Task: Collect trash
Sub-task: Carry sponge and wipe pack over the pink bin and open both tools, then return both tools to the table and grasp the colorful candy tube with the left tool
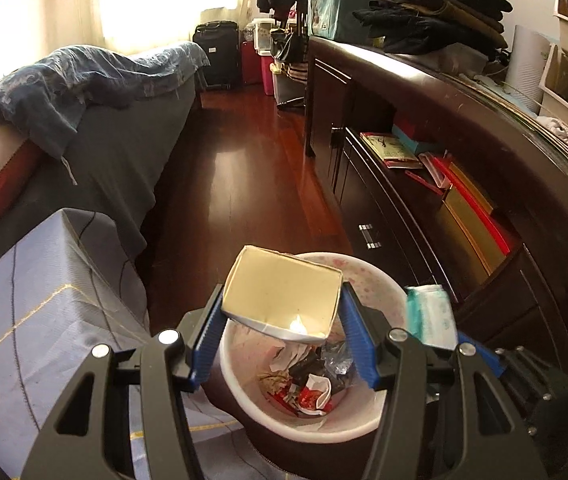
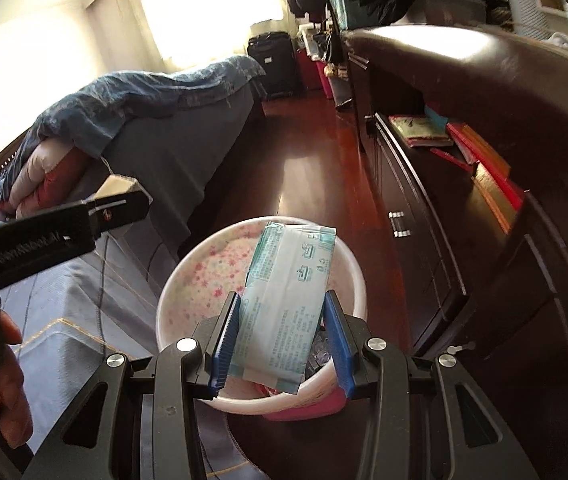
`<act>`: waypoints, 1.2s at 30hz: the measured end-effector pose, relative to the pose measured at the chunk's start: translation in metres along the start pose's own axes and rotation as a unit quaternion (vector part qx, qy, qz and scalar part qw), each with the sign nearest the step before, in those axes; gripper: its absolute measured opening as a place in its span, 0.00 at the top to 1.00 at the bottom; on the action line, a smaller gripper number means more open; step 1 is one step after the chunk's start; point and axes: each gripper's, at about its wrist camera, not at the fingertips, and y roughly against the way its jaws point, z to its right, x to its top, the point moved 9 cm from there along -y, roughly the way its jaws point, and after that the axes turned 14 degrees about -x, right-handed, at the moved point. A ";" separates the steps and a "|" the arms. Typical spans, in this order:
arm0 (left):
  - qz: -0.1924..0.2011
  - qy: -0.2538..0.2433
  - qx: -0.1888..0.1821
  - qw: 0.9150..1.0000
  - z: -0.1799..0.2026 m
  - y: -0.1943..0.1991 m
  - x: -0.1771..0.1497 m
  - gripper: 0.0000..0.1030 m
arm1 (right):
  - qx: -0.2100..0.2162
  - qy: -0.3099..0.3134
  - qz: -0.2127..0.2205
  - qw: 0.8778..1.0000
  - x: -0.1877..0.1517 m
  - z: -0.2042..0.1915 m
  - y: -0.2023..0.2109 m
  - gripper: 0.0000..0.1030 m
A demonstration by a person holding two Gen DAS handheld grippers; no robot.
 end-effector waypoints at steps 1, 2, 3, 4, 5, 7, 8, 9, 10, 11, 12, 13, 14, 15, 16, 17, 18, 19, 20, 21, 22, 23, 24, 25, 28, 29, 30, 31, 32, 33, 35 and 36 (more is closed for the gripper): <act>-0.001 0.000 0.000 1.000 0.000 -0.003 0.001 0.44 | -0.001 0.001 -0.001 1.000 0.001 -0.001 -0.005 0.59; 0.000 0.001 0.001 1.000 0.000 -0.005 0.001 0.44 | -0.002 0.005 0.000 1.000 0.002 -0.002 -0.008 0.58; 0.000 0.002 0.002 1.000 0.000 -0.007 0.002 0.42 | -0.003 0.008 0.001 1.000 0.002 -0.004 -0.010 0.56; 0.000 0.003 0.003 1.000 -0.001 -0.009 0.002 0.39 | -0.002 0.010 0.001 1.000 0.003 -0.005 -0.014 0.54; 0.003 0.005 0.003 1.000 -0.002 -0.009 0.003 0.36 | -0.001 0.011 -0.001 1.000 0.003 -0.006 -0.017 0.51; 0.010 0.008 0.002 1.000 -0.004 -0.008 0.006 0.28 | -0.001 0.012 -0.003 1.000 0.003 -0.006 -0.023 0.42; 0.014 0.009 0.003 1.000 -0.005 -0.007 0.007 0.26 | -0.006 0.012 0.000 1.000 0.003 -0.005 -0.025 0.41; 0.018 0.011 0.003 1.000 -0.007 -0.004 0.008 0.24 | -0.010 0.013 0.001 1.000 0.002 -0.004 -0.026 0.40; 0.021 0.013 0.004 1.000 -0.010 -0.002 0.010 0.24 | -0.012 0.013 0.000 1.000 0.001 -0.004 -0.026 0.40; 0.023 0.015 0.004 1.000 -0.012 0.000 0.011 0.24 | -0.013 0.012 0.000 1.000 0.001 -0.003 -0.026 0.40; 0.026 0.019 0.002 0.999 -0.014 0.003 0.012 0.23 | -0.012 0.010 0.000 1.000 0.000 -0.003 -0.025 0.39; 0.029 0.023 0.000 0.999 -0.017 0.007 0.013 0.23 | -0.011 0.008 0.000 1.000 -0.001 -0.003 -0.024 0.38; 0.032 0.025 0.001 0.999 -0.020 0.010 0.014 0.23 | -0.012 0.007 0.000 1.000 -0.001 -0.003 -0.022 0.38; 0.036 0.027 0.002 0.999 -0.023 0.015 0.014 0.23 | -0.013 0.006 0.001 1.000 -0.001 -0.004 -0.021 0.37; 0.040 0.029 0.002 0.999 -0.027 0.020 0.014 0.22 | -0.015 0.007 0.004 1.000 -0.002 -0.004 -0.017 0.36; 0.043 0.028 0.004 0.999 -0.029 0.025 0.014 0.21 | -0.019 0.009 0.007 1.000 -0.002 -0.006 -0.013 0.35; 0.046 0.028 0.009 0.998 -0.033 0.032 0.013 0.20 | -0.022 0.010 0.010 1.000 -0.001 -0.008 -0.009 0.34; 0.049 0.028 0.014 0.998 -0.036 0.037 0.012 0.19 | -0.021 0.011 0.016 1.000 0.000 -0.012 -0.002 0.32; 0.052 0.026 0.018 0.998 -0.039 0.044 0.011 0.19 | -0.020 0.011 0.018 1.000 0.000 -0.015 0.002 0.31; 0.056 0.024 0.021 0.998 -0.041 0.050 0.011 0.19 | -0.017 0.012 0.020 1.000 0.001 -0.019 0.007 0.30; 0.060 0.024 0.026 0.998 -0.045 0.057 0.010 0.18 | -0.014 0.013 0.023 1.000 0.001 -0.023 0.013 0.29; 0.064 0.025 0.030 0.997 -0.049 0.065 0.008 0.17 | -0.011 0.014 0.027 0.999 0.002 -0.030 0.021 0.28; 0.066 0.026 0.032 0.997 -0.053 0.071 0.008 0.16 | -0.009 0.015 0.030 0.999 0.002 -0.035 0.027 0.27; 0.069 0.027 0.032 0.997 -0.057 0.078 0.006 0.16 | -0.006 0.019 0.035 0.999 0.002 -0.043 0.036 0.26; 0.076 0.030 0.038 0.996 -0.071 0.101 -0.001 0.14 | 0.003 0.027 0.044 0.999 0.001 -0.060 0.052 0.23; 0.079 0.031 0.042 0.996 -0.076 0.110 -0.005 0.14 | 0.010 0.032 0.047 0.998 -0.001 -0.068 0.059 0.22; 0.081 0.031 0.046 0.995 -0.082 0.118 -0.009 0.12 | 0.016 0.038 0.048 0.998 -0.003 -0.077 0.066 0.20; 0.082 0.031 0.052 0.995 -0.090 0.127 -0.015 0.11 | 0.020 0.042 0.048 0.998 -0.004 -0.082 0.069 0.20; 0.082 0.032 0.058 0.994 -0.097 0.135 -0.019 0.11 | 0.026 0.051 0.049 0.997 -0.007 -0.092 0.075 0.20; 0.083 0.032 0.064 0.994 -0.104 0.144 -0.025 0.10 | 0.030 0.058 0.051 0.997 -0.010 -0.100 0.080 0.20; 0.082 0.037 0.080 0.993 -0.125 0.163 -0.039 0.09 | 0.040 0.077 0.054 0.995 -0.016 -0.119 0.091 0.19; 0.081 0.043 0.088 0.992 -0.136 0.171 -0.047 0.08 | 0.044 0.085 0.056 0.994 -0.019 -0.128 0.096 0.19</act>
